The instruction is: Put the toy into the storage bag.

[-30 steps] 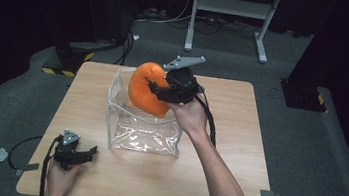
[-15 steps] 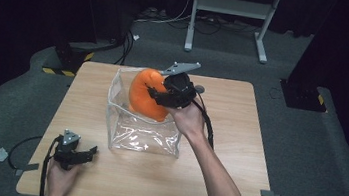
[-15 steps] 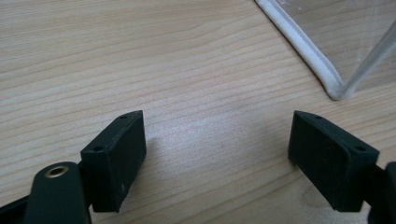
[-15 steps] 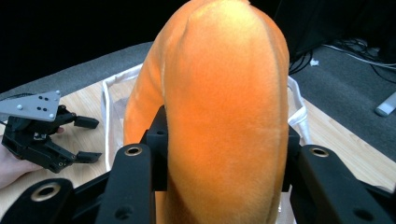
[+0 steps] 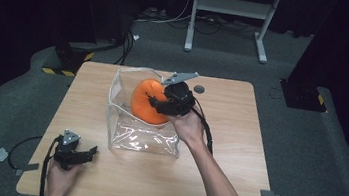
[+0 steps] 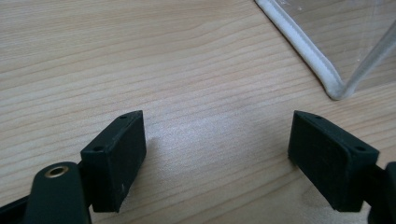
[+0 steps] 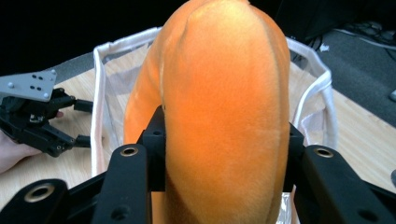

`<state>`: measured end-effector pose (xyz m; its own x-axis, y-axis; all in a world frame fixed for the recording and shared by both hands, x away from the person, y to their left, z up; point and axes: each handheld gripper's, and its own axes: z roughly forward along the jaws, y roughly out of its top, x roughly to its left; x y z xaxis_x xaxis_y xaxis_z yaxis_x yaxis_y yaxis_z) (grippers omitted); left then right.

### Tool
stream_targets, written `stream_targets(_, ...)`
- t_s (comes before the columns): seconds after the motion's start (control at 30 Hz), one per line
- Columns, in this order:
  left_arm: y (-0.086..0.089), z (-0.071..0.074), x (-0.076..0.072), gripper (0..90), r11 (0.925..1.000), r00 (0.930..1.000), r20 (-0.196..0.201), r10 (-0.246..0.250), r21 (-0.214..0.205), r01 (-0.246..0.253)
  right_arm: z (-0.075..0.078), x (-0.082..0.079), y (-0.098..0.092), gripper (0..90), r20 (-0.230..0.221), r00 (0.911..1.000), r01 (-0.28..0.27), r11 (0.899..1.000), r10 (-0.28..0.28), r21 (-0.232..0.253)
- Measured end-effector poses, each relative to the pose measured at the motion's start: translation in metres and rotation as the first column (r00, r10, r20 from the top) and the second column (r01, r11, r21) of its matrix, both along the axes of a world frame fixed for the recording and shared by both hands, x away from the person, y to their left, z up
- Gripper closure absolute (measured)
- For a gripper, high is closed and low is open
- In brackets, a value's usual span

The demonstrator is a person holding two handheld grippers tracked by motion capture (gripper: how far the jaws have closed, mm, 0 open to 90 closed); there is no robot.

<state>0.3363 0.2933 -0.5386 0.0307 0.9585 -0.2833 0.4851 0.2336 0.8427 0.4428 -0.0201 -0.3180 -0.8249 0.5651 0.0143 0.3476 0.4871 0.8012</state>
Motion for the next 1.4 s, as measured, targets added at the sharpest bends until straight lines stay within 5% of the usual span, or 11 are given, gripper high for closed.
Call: stream_targets(1.4,0.0,0.0,0.0,19.2,1.0,1.0,0.0,-0.003,0.002,0.003,-0.032,-0.002,-0.002,36.6,-0.063,0.9977,0.018,0.996,-0.023,-0.087)
